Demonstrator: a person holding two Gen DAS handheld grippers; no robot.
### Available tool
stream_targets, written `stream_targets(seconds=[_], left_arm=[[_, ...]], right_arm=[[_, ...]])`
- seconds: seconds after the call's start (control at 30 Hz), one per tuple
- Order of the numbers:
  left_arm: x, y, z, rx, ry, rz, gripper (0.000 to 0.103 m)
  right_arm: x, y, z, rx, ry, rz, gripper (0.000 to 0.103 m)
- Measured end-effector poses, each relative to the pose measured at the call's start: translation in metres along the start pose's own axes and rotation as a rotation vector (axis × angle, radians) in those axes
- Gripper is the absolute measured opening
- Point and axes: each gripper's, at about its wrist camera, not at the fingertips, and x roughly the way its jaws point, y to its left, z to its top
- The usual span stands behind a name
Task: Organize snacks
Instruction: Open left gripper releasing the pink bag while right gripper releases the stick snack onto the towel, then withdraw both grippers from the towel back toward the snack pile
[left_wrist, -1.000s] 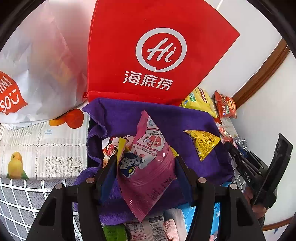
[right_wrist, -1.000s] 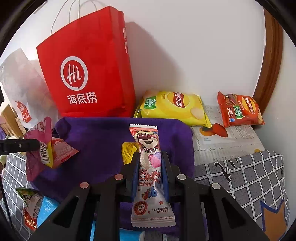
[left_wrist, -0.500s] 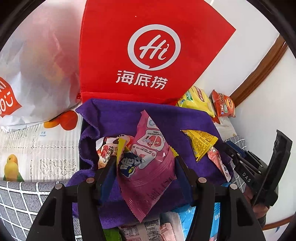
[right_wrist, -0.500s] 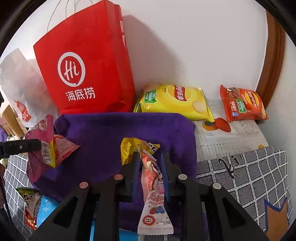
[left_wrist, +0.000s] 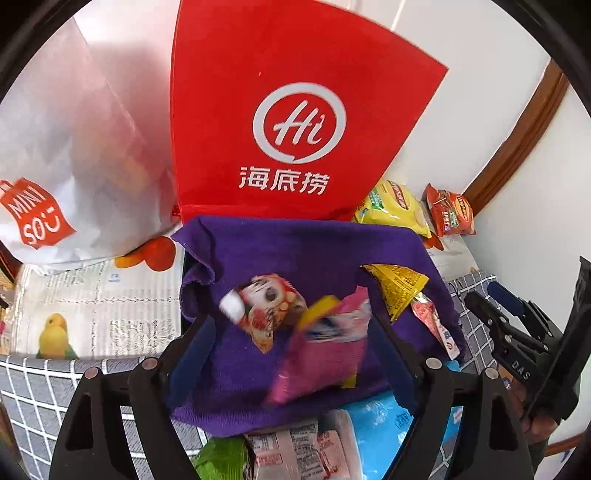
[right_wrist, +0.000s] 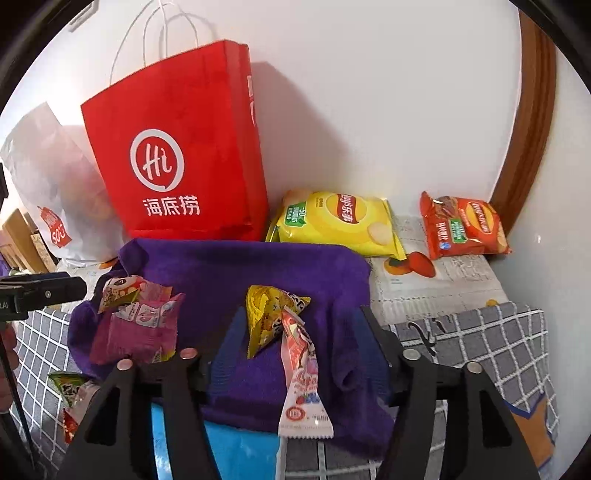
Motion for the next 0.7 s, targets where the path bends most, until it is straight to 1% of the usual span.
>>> stream_targets(seconds=[0.1, 0.17, 0.2, 0.33, 0.43, 0.57, 0.63, 0.7], left_arm=[[-0.012, -0.003, -0.001, -0.007, -0.005, 0.007, 0.084], [-0.02, -0.005, -0.003, -0.011, -0.011, 0.034, 0.087], [-0.023, -0.007, -0.004, -0.007, -0.01, 0.044, 0.087], [-0.037, -0.011, -0.011, -0.004, 0.009, 0.046, 0.087], [-0.05, -0.013, -0.02, -0.01, 0.013, 0.037, 0.087], [-0.07, -0.014, -0.036, -0.002, -0.026, 0.032, 0.087], [-0.08, -0.015, -0.046, -0.002, -0.048, 0.038, 0.087], [-0.088, -0.016, -0.054, -0.003, -0.064, 0.034, 0.087]], right_arm=[[-0.016, 0.003, -0.003, -0.01, -0.003, -0.018, 0.071], [-0.027, 0.004, -0.006, -0.008, -0.004, -0.028, 0.074], [-0.034, 0.004, -0.007, -0.003, -0.007, -0.033, 0.075], [-0.055, 0.004, -0.012, 0.022, -0.009, -0.045, 0.082], [-0.071, 0.006, -0.019, 0.032, -0.015, -0.059, 0.083], [-0.095, 0.01, -0.029, 0.022, -0.068, -0.062, 0.083], [-0.103, 0.013, -0.032, 0.014, -0.067, -0.058, 0.083], [-0.109, 0.017, -0.037, 0.0, -0.045, -0.08, 0.083]])
